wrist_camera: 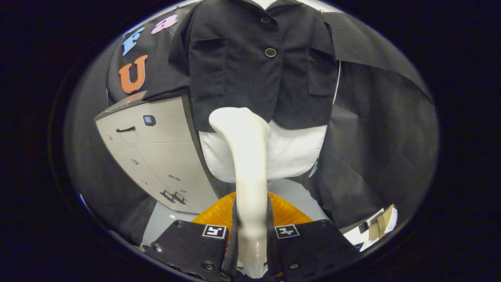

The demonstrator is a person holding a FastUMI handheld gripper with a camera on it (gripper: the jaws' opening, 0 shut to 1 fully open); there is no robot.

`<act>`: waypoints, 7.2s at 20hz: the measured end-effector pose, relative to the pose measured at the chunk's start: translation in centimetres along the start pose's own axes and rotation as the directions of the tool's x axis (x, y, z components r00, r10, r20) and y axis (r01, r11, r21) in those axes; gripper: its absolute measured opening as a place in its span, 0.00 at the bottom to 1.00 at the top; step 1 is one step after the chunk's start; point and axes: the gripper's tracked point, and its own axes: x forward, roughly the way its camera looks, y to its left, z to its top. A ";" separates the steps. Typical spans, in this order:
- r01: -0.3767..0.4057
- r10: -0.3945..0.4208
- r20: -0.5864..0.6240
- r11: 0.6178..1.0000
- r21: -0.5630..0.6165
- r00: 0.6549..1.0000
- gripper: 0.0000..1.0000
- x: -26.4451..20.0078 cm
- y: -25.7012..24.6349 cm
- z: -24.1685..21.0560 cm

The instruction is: Iron the clothes twice with a garment steamer, once on the left side and once on the right side.

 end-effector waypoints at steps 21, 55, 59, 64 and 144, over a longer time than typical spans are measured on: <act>-0.050 -0.026 0.487 0.989 0.142 0.873 0.32 -14.8 -10.9 24.5; -0.010 -0.007 0.770 1.000 0.017 0.638 0.32 -14.8 -16.3 48.7; -0.010 -0.019 0.741 0.999 0.035 0.672 0.32 -13.7 -16.1 45.9; 0.001 -0.027 0.716 0.999 0.036 0.698 0.32 -12.8 -16.3 42.6; -0.082 0.063 0.382 0.996 0.033 0.922 0.32 -30.7 -18.4 -0.7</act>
